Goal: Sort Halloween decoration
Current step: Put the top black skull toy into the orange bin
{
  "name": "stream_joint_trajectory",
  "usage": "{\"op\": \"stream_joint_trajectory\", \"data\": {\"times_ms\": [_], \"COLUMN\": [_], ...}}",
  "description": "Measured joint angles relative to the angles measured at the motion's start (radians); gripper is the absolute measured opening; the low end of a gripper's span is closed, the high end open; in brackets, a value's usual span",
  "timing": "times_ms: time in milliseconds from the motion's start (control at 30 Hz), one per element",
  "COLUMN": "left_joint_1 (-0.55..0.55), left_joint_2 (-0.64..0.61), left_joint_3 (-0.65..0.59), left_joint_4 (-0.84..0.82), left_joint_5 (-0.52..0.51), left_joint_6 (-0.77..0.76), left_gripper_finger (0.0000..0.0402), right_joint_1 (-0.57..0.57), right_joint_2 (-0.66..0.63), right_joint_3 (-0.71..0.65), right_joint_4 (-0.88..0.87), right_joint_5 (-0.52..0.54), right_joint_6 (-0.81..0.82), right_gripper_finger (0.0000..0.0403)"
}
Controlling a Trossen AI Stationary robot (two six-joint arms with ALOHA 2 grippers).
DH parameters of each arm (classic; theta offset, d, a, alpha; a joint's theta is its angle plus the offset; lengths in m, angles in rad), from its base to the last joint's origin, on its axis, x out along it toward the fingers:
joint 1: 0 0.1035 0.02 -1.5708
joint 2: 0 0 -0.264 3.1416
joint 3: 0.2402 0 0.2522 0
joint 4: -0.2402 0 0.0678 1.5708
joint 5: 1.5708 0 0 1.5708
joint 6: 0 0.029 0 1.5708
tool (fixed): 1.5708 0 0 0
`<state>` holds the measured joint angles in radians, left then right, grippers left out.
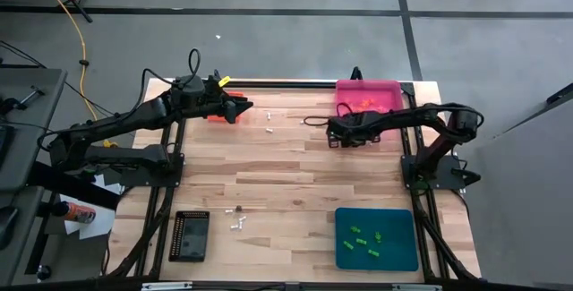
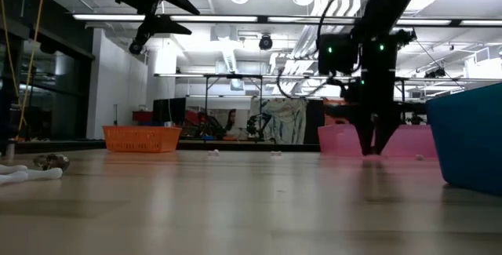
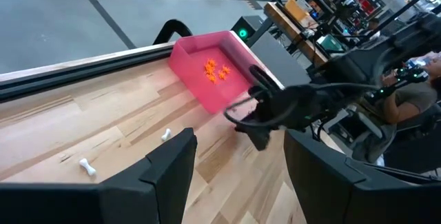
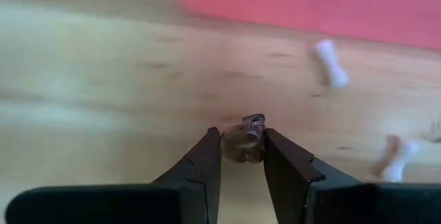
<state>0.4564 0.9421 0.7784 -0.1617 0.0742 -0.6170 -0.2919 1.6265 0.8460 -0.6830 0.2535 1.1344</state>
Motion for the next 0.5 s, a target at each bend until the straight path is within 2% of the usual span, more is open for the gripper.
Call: {"op": "stream_joint_trajectory", "data": {"times_ms": [167, 300, 500], "left_joint_1": [0.000, 0.000, 0.000], "left_joint_2": [0.000, 0.000, 0.000], "left_joint_3": [0.000, 0.000, 0.000], "left_joint_4": [-0.001, -0.001, 0.004], "left_joint_5": [0.000, 0.000, -0.005], "left_joint_6": [0.000, 0.006, 0.097], "left_gripper_finger": [0.0207, 0.0207, 0.0207], "right_joint_1": [0.069, 0.117, 0.149], "right_joint_2": [-0.080, -0.164, -0.234], "right_joint_3": [0.038, 0.083, 0.192], "right_joint_4": [0.018, 0.133, 0.432], "right_joint_5": [0.037, 0.045, -0.080], "right_joint_6": [-0.094, -0.250, -0.608], "right_gripper_finger": [0.0085, 0.0085, 0.0085]}}
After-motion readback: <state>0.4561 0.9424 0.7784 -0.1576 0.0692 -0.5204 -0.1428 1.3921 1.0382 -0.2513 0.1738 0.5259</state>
